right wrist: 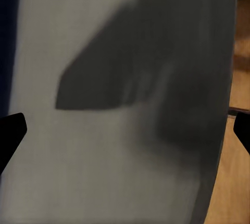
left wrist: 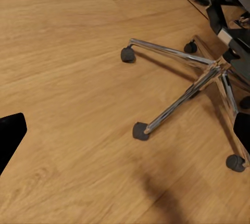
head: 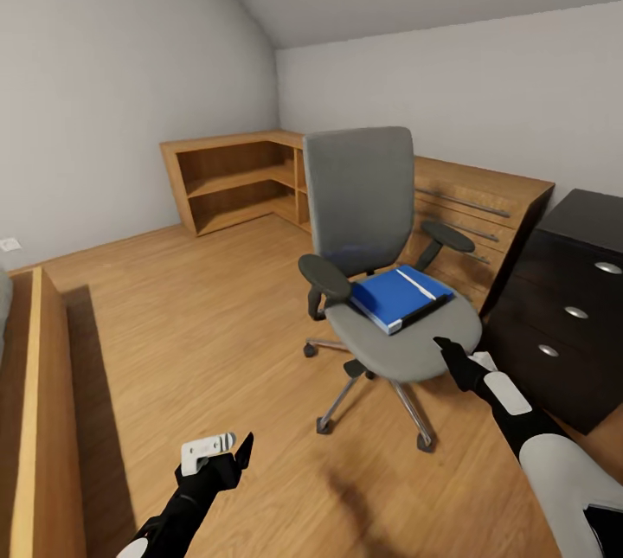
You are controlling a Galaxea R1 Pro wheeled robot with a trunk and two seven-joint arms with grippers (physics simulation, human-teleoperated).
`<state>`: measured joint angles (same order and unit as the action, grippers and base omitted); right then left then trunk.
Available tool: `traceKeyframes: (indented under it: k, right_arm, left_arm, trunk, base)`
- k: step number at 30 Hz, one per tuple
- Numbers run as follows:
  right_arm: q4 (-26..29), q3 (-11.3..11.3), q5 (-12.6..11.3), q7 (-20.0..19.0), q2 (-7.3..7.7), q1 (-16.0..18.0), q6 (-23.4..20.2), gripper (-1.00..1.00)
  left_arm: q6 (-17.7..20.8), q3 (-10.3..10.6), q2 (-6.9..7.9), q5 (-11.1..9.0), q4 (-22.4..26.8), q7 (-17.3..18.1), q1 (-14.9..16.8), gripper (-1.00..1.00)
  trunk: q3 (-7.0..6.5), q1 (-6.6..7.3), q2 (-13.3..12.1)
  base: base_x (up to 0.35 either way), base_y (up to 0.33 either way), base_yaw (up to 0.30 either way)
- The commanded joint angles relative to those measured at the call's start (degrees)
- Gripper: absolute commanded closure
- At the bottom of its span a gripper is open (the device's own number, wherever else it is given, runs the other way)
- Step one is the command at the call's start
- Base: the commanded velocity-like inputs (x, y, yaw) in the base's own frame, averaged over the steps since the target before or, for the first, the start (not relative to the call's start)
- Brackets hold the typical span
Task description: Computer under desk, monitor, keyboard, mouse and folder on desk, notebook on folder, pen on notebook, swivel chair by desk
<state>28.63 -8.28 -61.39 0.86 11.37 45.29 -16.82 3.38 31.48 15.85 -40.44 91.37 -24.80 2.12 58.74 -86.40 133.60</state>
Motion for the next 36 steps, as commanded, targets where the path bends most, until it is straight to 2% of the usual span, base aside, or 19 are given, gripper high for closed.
traceKeyframes:
  k: [1, 15, 20, 28, 36]
  right_arm:
    - [-3.75, -0.07, -0.06, 0.12, -0.04, -0.03, -0.32, -1.0]
    - [-3.84, -0.07, -0.05, -0.06, -0.05, -0.03, -0.31, -1.0]
    - [-3.84, -0.07, -0.05, -0.07, -0.04, -0.03, -0.28, -1.0]
    - [-3.75, -0.07, -0.05, -0.07, -0.12, -0.03, -0.23, -1.0]
    - [-3.75, -0.01, -0.05, -0.07, -0.12, -0.03, -0.23, -1.0]
  left_arm:
    - [0.14, 0.16, 0.05, -0.23, 0.08, -0.43, 0.08, -1.0]
    - [0.05, 0.16, 0.05, -0.16, 0.08, -0.43, 0.08, -1.0]
    - [0.13, 0.16, 0.05, -0.22, 0.07, -0.43, 0.08, -1.0]
    - [0.14, 0.16, 0.05, -0.26, 0.08, -0.43, 0.08, -1.0]
    - [0.13, 0.16, 0.05, -0.26, 0.07, -0.41, 0.08, -1.0]
  trunk:
    - [0.06, -0.01, 0.01]
    - [0.06, -0.01, 0.01]
    - [0.06, -0.01, 0.01]
    - [0.06, -0.01, 0.01]
    - [0.06, -0.01, 0.01]
  base:
    - [0.106, 0.0, 0.001]
    - [0.299, 0.0, 0.0]
    - [0.111, 0.0, 0.0]
    - [-0.24, 0.006, 0.0]
    - [-0.287, 0.184, 0.0]
